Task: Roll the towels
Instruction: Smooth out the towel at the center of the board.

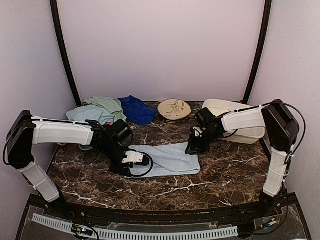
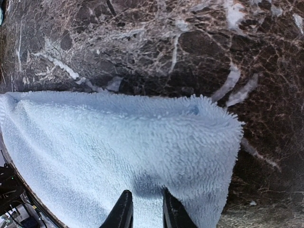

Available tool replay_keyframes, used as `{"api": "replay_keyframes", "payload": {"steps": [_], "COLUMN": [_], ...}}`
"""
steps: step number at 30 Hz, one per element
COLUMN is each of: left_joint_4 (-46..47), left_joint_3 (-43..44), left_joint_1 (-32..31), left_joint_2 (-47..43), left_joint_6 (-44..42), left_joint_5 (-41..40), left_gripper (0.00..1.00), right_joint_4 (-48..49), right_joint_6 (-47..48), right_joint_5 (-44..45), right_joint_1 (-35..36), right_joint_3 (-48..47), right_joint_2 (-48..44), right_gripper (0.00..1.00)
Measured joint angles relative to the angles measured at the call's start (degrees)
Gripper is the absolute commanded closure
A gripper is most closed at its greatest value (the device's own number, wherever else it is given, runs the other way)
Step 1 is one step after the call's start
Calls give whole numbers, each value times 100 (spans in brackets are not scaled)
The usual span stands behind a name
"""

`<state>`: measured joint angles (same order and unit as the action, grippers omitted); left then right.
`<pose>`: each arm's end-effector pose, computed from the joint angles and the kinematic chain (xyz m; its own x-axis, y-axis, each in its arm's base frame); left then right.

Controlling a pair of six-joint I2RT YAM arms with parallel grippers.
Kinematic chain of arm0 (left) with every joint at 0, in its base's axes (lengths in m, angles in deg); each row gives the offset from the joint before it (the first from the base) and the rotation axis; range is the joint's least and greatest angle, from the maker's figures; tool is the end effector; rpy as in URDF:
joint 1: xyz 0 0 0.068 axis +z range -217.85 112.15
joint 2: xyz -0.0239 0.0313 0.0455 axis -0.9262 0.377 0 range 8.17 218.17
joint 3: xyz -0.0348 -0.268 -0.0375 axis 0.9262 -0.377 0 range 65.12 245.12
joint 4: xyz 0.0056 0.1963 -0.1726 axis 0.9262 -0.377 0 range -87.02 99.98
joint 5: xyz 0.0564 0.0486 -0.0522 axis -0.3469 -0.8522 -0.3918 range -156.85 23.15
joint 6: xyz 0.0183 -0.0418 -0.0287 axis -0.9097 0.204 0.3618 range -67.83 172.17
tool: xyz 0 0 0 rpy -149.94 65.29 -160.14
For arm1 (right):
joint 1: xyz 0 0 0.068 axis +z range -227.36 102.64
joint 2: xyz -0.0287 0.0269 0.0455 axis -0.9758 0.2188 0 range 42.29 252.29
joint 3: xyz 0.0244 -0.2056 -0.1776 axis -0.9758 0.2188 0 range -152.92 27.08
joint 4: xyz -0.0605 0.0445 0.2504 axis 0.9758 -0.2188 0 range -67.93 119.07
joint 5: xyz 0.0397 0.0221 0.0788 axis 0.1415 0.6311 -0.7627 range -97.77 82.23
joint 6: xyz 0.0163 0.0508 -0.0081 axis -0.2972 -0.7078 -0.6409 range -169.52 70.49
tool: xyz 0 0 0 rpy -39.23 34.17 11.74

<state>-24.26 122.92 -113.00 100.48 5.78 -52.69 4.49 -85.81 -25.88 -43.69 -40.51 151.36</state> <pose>0.2095 -0.2230 0.1869 0.0896 0.9054 -0.4149 0.9932 -0.0501 0.1051 0.3045 0.2161 0.1470 -0.9871 0.0184 -0.1588 -0.0591 0.8811 0.4692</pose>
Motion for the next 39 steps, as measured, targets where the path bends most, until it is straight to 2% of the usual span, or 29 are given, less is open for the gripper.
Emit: {"api": "replay_keyframes", "payload": {"steps": [7, 11, 25, 39], "left_joint_4": [249, 380, 632, 369], "left_joint_3": [70, 68, -129, -203], "left_joint_1": [-52, -50, -50, -50], "left_joint_2": [422, 498, 505, -72], "left_joint_6": [131, 210, 251, 72], "left_joint_5": [-33, -133, -400, -474], "left_gripper": [62, 68, 100, 100], "right_joint_4": [2, 109, 186, 170], "right_joint_6": [-2, -7, -15, 35], "right_joint_5": [0, -31, -26, 0], "right_joint_1": [-2, -15, -20, -20], "right_joint_3": [0, 87, 153, 151], "right_joint_2": [0, -20, -55, -55], "right_gripper": [78, 79, 79, 79]}}
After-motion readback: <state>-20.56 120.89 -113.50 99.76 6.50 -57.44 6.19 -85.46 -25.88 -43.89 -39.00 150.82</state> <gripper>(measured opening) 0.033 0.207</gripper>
